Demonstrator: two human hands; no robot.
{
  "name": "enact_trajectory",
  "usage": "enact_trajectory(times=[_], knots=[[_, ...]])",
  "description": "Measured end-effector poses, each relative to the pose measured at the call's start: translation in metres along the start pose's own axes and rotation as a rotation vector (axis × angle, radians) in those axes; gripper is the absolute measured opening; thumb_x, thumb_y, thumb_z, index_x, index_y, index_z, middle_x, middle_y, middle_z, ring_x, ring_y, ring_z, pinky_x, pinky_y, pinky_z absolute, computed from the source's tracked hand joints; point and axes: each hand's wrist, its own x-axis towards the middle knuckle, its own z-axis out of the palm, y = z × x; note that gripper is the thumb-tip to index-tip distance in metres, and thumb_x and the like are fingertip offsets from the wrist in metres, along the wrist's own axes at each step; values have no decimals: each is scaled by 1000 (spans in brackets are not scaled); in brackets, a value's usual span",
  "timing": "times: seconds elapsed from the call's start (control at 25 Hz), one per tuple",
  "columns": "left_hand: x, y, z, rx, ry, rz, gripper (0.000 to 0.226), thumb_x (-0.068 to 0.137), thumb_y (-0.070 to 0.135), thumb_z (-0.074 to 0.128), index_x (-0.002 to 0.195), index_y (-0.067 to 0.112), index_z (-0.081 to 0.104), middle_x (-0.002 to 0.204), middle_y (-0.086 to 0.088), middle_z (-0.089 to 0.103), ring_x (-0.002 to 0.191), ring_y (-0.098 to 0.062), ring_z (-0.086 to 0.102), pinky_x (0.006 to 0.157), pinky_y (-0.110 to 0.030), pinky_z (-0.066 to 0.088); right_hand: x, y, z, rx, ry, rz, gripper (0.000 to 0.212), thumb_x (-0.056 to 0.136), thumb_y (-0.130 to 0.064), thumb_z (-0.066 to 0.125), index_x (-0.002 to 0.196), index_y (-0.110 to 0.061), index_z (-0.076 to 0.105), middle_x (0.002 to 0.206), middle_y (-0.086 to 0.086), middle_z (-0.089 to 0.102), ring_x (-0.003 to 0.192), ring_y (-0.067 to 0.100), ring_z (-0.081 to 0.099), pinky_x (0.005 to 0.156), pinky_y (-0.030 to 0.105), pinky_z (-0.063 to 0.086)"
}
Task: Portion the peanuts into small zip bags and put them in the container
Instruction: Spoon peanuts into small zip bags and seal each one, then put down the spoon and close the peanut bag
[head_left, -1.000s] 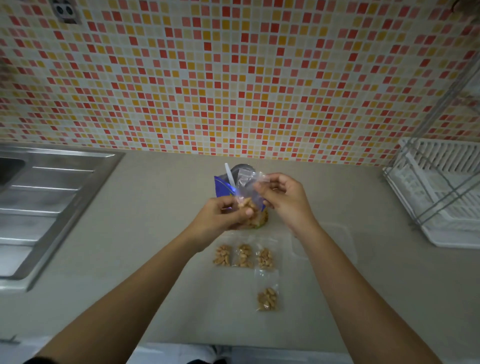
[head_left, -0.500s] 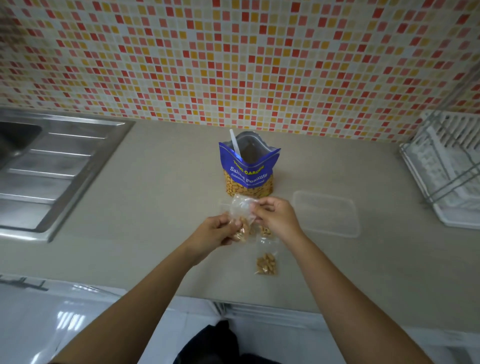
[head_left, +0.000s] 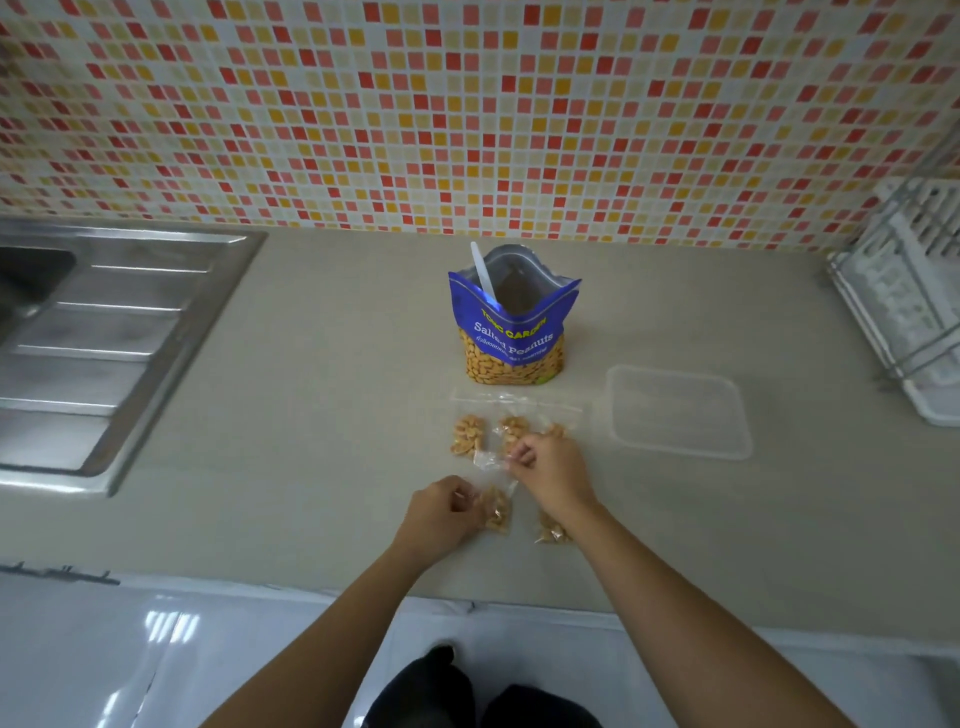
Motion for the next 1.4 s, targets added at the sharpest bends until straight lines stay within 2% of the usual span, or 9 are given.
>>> enact_trajectory(times=[0.16, 0.32, 0.48, 0.56, 0.64, 0.72, 0.92, 1.2, 1.4], knots=[[0, 0, 7, 160, 84, 124, 20, 83, 33, 66, 84, 16, 56, 56, 12, 47, 69, -24, 58, 57, -19, 35, 2, -1, 4, -116, -8, -12, 4, 73, -15, 72, 74, -16, 68, 71, 0, 69, 75, 18, 64, 69, 27, 53], [2, -8, 8, 150, 64, 106, 32, 82, 38, 66, 98, 14, 50, 54, 9, 51, 62, -18, 54, 59, -25, 39, 2, -3, 6, -125, -14, -10, 6, 72, -14, 72, 77, -14, 68, 71, 3, 68, 71, 18, 64, 71, 31, 55], [2, -7, 0, 221, 44, 100, 42, 83, 46, 61, 107, 16, 46, 67, -2, 63, 66, -21, 59, 61, -29, 43, -8, 0, -1, -82, 107, -38, 17, 72, -20, 72, 88, -14, 67, 87, 2, 65, 75, 16, 60, 71, 25, 50], [1, -9, 1, 359, 181, 244, 40, 84, 48, 56, 104, 13, 50, 78, -5, 65, 71, -25, 62, 63, -31, 47, -22, 9, -11, -23, 191, -21, 21, 74, -17, 70, 95, -15, 67, 96, 3, 63, 82, 17, 63, 77, 26, 50], [4, -15, 7, 442, 298, 515, 35, 83, 42, 54, 99, 12, 61, 84, -4, 64, 72, -23, 61, 63, -28, 51, -40, 23, -18, -45, 207, -19, 27, 74, -12, 68, 100, -16, 68, 100, 1, 63, 87, 15, 62, 79, 21, 46], [9, -24, 17, 503, 306, 739, 35, 80, 39, 53, 101, 15, 68, 94, -2, 68, 83, -19, 58, 78, -24, 48, -56, 36, -21, -99, 157, -26, 29, 74, -12, 68, 102, -17, 69, 103, -1, 64, 90, 12, 59, 80, 12, 38], [10, -36, 26, 619, 303, 820, 41, 81, 41, 50, 108, 17, 71, 105, 1, 72, 92, -15, 57, 91, -23, 40, -67, 46, -2, -115, 68, -69, 26, 80, -19, 68, 106, -16, 71, 110, -2, 65, 102, 15, 58, 91, 15, 36], [6, -29, 8, 541, 281, 810, 41, 80, 38, 54, 109, 13, 67, 108, -6, 69, 94, -19, 57, 90, -23, 42, -61, 37, 11, -110, 162, -145, 31, 78, -28, 64, 106, -14, 69, 108, -1, 64, 99, 19, 58, 90, 19, 40], [27, 39, -42, 214, 507, 827, 27, 84, 23, 53, 96, 4, 68, 93, -8, 70, 85, -16, 57, 77, -24, 48, -36, 8, -26, 68, 431, -195, 21, 81, -24, 57, 92, -12, 70, 90, 2, 66, 77, 13, 63, 76, 22, 50]])
